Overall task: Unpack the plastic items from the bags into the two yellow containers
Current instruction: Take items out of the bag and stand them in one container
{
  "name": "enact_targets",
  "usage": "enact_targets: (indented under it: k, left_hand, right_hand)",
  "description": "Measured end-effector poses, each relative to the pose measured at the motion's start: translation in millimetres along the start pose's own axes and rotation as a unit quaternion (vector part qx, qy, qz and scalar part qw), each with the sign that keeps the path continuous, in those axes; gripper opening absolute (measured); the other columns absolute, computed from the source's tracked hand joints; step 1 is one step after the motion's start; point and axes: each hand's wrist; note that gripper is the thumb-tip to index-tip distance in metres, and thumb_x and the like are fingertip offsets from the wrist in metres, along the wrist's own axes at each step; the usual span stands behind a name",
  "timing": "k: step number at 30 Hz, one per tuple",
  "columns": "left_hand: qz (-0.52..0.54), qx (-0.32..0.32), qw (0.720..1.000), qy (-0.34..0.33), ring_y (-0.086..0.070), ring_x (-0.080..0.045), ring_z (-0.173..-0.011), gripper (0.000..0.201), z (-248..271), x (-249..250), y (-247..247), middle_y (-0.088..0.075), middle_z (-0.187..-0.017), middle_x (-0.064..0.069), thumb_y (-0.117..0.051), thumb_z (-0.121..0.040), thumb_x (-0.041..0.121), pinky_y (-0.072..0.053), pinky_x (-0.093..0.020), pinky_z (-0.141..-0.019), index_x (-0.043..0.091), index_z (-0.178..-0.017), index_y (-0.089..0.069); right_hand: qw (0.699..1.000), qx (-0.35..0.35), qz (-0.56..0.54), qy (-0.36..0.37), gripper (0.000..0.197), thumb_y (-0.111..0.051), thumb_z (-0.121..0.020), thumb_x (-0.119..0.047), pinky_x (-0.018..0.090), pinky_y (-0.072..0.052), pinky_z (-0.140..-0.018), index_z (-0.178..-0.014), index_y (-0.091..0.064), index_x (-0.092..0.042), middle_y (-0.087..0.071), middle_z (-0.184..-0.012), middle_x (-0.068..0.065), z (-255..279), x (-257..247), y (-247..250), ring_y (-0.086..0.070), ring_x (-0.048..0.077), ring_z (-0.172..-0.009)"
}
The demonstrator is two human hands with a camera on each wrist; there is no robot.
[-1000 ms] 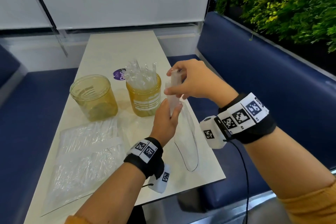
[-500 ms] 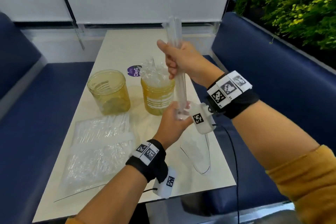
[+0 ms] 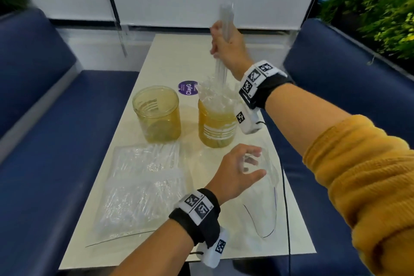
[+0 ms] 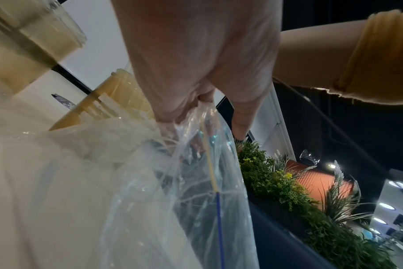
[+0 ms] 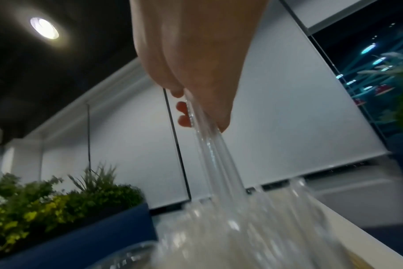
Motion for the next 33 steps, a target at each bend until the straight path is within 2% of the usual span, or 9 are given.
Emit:
enact_targets:
  k: [5,8,13,17,19,23,25,28,33]
  left_hand:
    - [0.015,-0.003,1.0,0.006,-0.065,-0.011,-0.109,0.042,-2,-4,5,-0.061,-0.125,0.002,-0.078,-0.086,0.012,-0.055,-0.03,-0.091,0.015,-0.125,-0.06]
    - [0.023,-0.005,1.0,0.017,-0.065,-0.012,-0.11,0.042,-2,-7,5,-0.062,-0.125,0.003,-0.078,-0.086,0.012,-0.056,-0.033,-0.094,0.015,-0.125,-0.06]
    - [0.033,-0.009,0.999,0.024,-0.065,-0.014,-0.11,0.044,-2,-8,3,-0.063,-0.123,0.003,-0.079,-0.085,0.01,-0.056,-0.033,-0.094,0.018,-0.126,-0.062]
    - [0.028,-0.01,0.999,0.022,-0.065,-0.014,-0.11,0.042,-2,-6,2,-0.063,-0.123,0.002,-0.078,-0.086,0.01,-0.055,-0.028,-0.092,0.018,-0.124,-0.062]
    - [0.027,-0.007,0.999,0.02,-0.066,-0.013,-0.108,0.041,-2,-5,3,-0.064,-0.123,0.001,-0.078,-0.086,0.009,-0.055,-0.025,-0.09,0.018,-0.123,-0.063]
    - [0.02,-0.002,1.0,0.016,-0.066,-0.013,-0.107,0.041,-1,-5,5,-0.064,-0.123,0.001,-0.078,-0.086,0.01,-0.057,-0.026,-0.089,0.019,-0.123,-0.064]
    - [0.019,0.0,1.0,0.017,-0.066,-0.013,-0.107,0.041,1,-5,6,-0.065,-0.122,0.002,-0.078,-0.086,0.011,-0.057,-0.026,-0.089,0.019,-0.123,-0.064]
    - [0.018,0.004,1.0,0.014,-0.066,-0.012,-0.106,0.041,1,-6,7,-0.065,-0.121,0.003,-0.078,-0.086,0.011,-0.058,-0.026,-0.089,0.019,-0.123,-0.063]
    - [0.012,0.011,1.0,0.014,-0.067,-0.013,-0.107,0.04,1,-7,9,-0.065,-0.122,0.003,-0.078,-0.086,0.008,-0.058,-0.032,-0.092,0.018,-0.122,-0.063]
  right_hand:
    - [0.99,-0.046,0.044,-0.123,0.023,-0.054,-0.102,-0.024,0.026,-0.053,-0.078,-0.115,-0.06,-0.005,-0.076,-0.095,0.012,10,59,0,-0.073,0.023,-0.09]
    - [0.984,-0.009,0.087,-0.156,0.017,-0.071,-0.092,-0.017,0.032,-0.056,-0.09,-0.106,-0.073,-0.009,-0.076,-0.097,0.004,13,69,3,-0.071,0.018,-0.096]
    - [0.997,0.074,0.03,-0.024,0.04,-0.076,-0.077,0.007,0.04,-0.062,-0.083,-0.112,-0.062,-0.006,-0.07,-0.099,0.008,11,49,12,-0.072,0.025,-0.091]
    - [0.982,0.049,0.172,0.062,0.086,-0.09,-0.065,-0.013,0.022,-0.054,-0.087,-0.136,-0.043,-0.028,-0.061,-0.116,-0.002,12,55,15,-0.062,0.014,-0.106]
    - [0.965,0.062,0.215,0.135,0.096,-0.09,-0.065,-0.023,0.023,-0.047,-0.098,-0.144,-0.036,-0.028,-0.051,-0.132,-0.004,12,57,18,-0.052,0.013,-0.12]
    - [0.903,0.036,0.364,0.224,0.066,-0.079,-0.08,-0.02,0.035,-0.041,-0.112,-0.14,-0.052,-0.018,-0.049,-0.144,-0.001,8,56,21,-0.043,0.02,-0.136]
    - [0.866,-0.087,0.462,0.171,0.047,-0.061,-0.097,-0.025,0.04,-0.036,-0.116,-0.143,-0.052,-0.017,-0.046,-0.152,0.003,13,64,19,-0.035,0.021,-0.144]
    - [0.816,-0.24,0.52,0.083,0.053,-0.033,-0.108,-0.041,0.04,-0.027,-0.12,-0.149,-0.043,-0.009,-0.041,-0.156,0.011,25,76,16,-0.03,0.026,-0.148]
    - [0.874,-0.095,0.461,0.12,0.055,-0.027,-0.109,-0.039,0.039,-0.018,-0.125,-0.156,-0.033,-0.011,-0.024,-0.165,0.009,24,68,12,-0.02,0.023,-0.153]
Point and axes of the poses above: each hand's wrist, its own z-axis away from the middle knuckle, its own y-axis out of the back of the hand, x = y × z
